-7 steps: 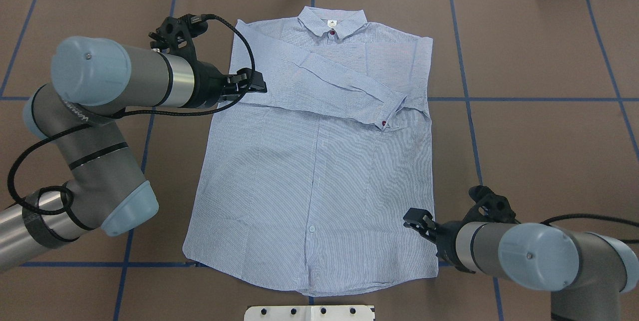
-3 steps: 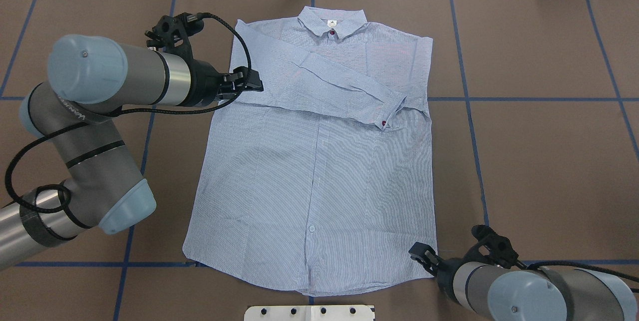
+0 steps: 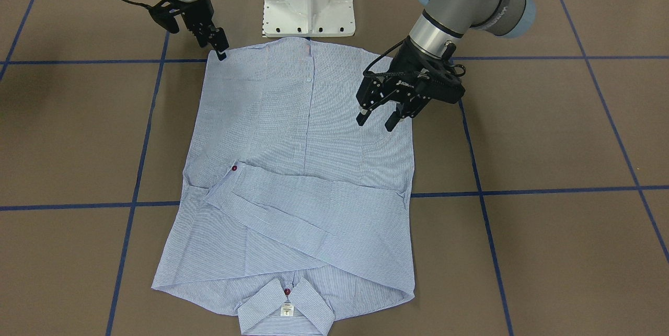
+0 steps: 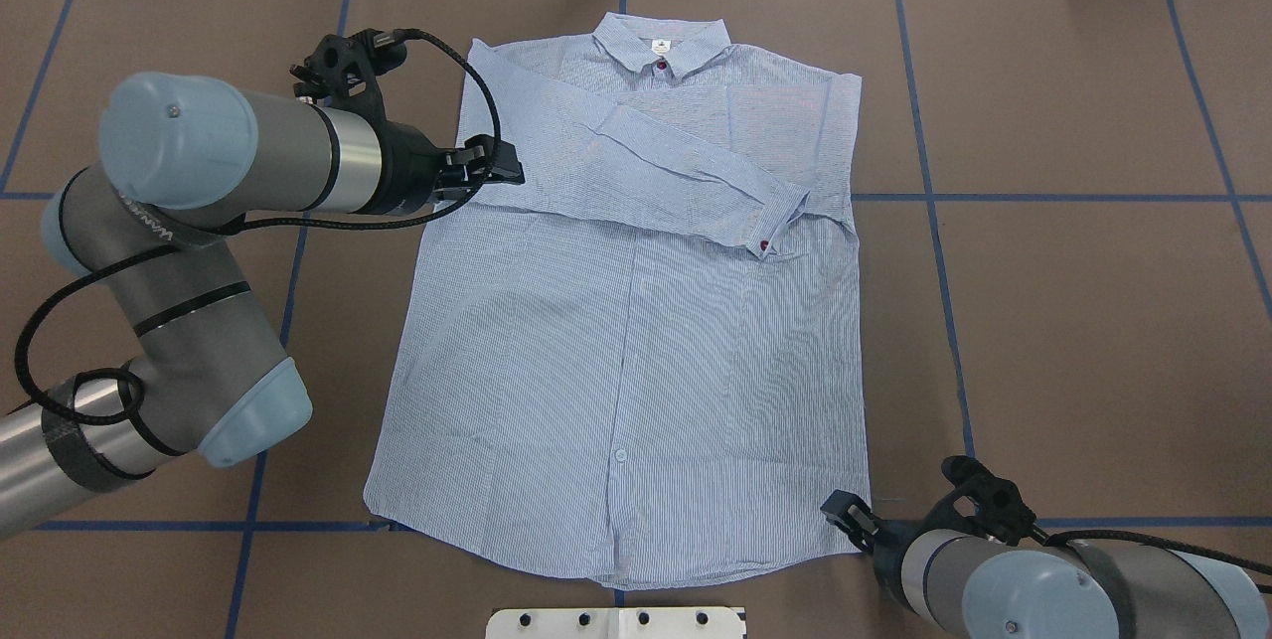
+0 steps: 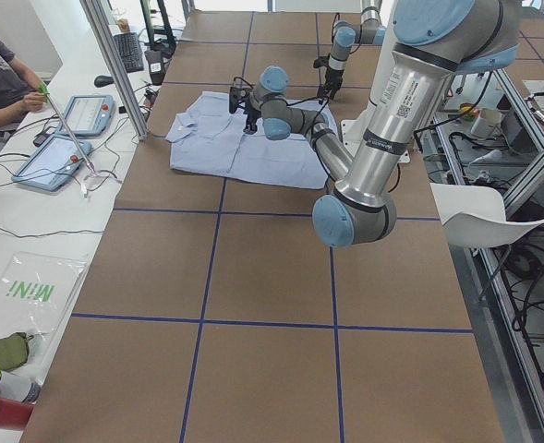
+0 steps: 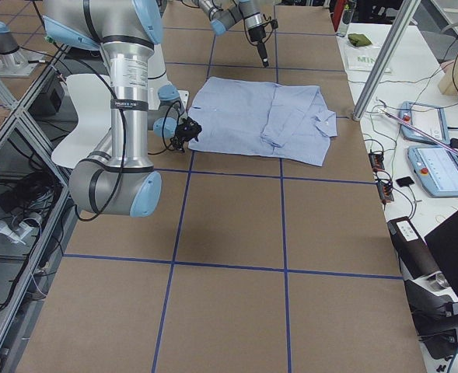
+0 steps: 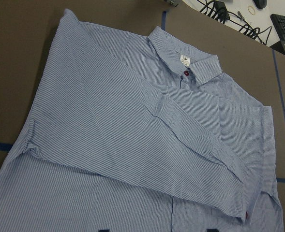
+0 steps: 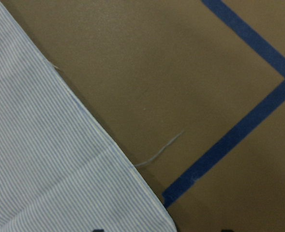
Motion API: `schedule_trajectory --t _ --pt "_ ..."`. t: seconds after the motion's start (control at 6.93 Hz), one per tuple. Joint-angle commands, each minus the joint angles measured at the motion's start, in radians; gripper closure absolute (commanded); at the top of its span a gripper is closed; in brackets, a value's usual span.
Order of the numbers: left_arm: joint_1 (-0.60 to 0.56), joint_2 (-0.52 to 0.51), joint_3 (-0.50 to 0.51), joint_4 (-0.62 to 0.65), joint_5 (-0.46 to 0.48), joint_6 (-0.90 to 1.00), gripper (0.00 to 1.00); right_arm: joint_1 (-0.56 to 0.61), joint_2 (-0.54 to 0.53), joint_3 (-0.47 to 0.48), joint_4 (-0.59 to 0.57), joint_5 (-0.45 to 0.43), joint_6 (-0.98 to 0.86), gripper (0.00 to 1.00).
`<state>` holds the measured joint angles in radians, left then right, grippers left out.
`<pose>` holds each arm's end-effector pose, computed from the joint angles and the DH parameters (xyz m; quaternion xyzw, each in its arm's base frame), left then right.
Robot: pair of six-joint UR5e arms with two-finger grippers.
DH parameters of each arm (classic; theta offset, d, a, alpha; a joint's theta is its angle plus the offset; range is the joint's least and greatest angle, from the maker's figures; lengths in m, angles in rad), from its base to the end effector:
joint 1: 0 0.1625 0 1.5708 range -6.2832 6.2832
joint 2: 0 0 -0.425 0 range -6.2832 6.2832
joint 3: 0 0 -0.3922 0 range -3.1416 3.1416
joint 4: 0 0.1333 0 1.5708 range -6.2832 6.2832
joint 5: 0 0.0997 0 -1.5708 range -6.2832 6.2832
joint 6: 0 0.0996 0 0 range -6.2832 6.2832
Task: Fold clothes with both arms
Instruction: 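Release and withdraw the left gripper while the right gripper moves to the hem corner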
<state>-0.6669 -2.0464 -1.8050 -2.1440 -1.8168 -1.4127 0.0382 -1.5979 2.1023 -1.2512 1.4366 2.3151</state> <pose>0.4142 -0.4649 0.2166 0.1480 0.5835 -0.1291 0.7880 -0.4661 -0.1645 0.3917 -0.0805 -0.3961 0.3735 0.8349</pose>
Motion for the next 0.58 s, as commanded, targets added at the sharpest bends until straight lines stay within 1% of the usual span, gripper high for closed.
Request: schedule_trajectory --t 0.0,0.29,0.43 --pt "0.0 0.002 0.006 -0.001 0.002 0.0 0.27 0.0 0.0 -0.001 -0.004 -0.004 0.001 0.35" --pt "0.0 0.003 0.006 -0.001 0.002 -0.002 0.27 -0.003 0.006 -0.001 -0.004 -0.007 0.006 0.41" --pt "-0.002 0.003 0.006 -0.001 0.002 -0.002 0.27 -0.001 0.006 -0.001 -0.005 -0.018 0.023 0.6"
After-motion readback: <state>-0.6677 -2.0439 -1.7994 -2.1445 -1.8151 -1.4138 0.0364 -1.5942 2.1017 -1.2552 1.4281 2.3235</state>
